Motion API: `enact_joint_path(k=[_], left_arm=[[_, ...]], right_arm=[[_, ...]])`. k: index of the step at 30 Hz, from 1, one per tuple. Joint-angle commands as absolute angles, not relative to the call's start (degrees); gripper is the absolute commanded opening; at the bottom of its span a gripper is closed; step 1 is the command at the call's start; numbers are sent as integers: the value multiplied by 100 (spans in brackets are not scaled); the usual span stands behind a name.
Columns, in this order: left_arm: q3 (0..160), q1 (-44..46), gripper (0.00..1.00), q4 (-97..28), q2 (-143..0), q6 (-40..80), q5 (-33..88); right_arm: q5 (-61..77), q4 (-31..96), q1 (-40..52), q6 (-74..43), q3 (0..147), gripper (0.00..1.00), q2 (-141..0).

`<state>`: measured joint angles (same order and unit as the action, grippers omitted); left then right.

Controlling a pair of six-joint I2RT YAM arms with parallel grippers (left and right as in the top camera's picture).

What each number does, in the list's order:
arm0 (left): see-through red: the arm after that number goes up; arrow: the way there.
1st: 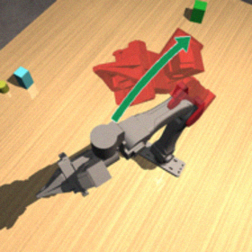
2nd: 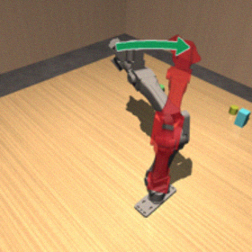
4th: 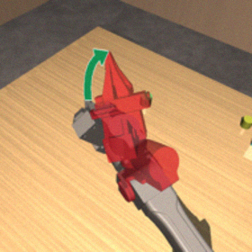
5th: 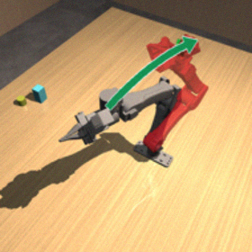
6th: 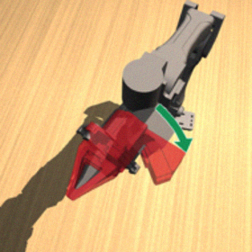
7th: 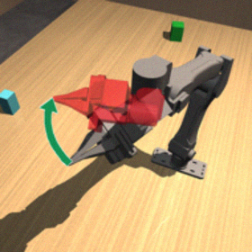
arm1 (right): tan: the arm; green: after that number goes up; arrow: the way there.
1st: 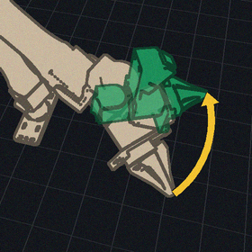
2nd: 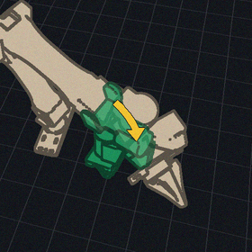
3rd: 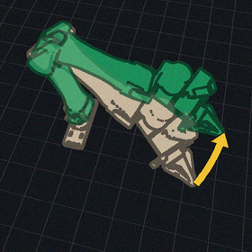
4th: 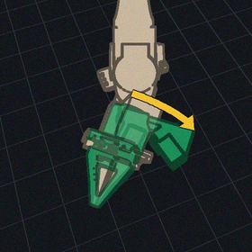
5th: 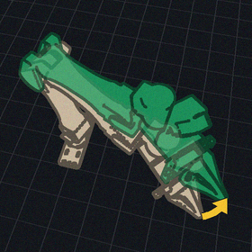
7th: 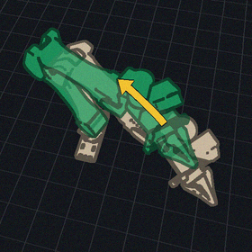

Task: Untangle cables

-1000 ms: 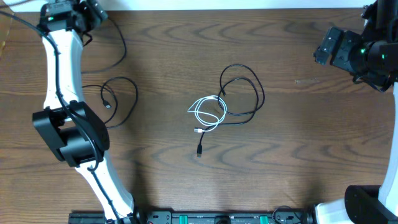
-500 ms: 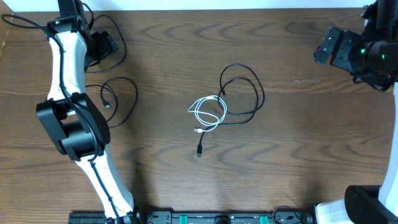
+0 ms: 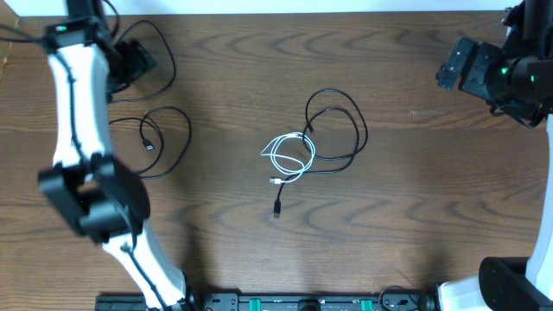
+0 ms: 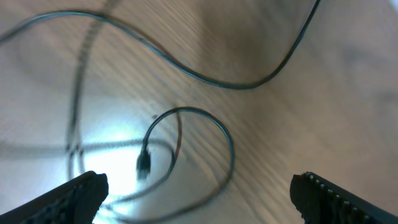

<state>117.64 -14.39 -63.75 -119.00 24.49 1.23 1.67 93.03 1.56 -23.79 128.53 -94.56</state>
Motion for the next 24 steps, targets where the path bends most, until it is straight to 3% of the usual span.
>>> enact_joint_path(k=[1,8,13,24], left_arm=[[11837,-1761,98,-6650,-11146,3627,-276],[11467,-2368,98,-7461,-11281,5179,-690],[10704,-2661,98,-7356,-11327,6073,-646],[9948,-2886,98,-5345,-11730,5297,165]], right_arm=[[143,9308,150,-2307,12855,99,-9483],[143,9310,150,-2307,12855,99,-9483],[143,9308,150,-2307,12855,99,-9483],[143,9308,150,-2309,12855,99,-9483]])
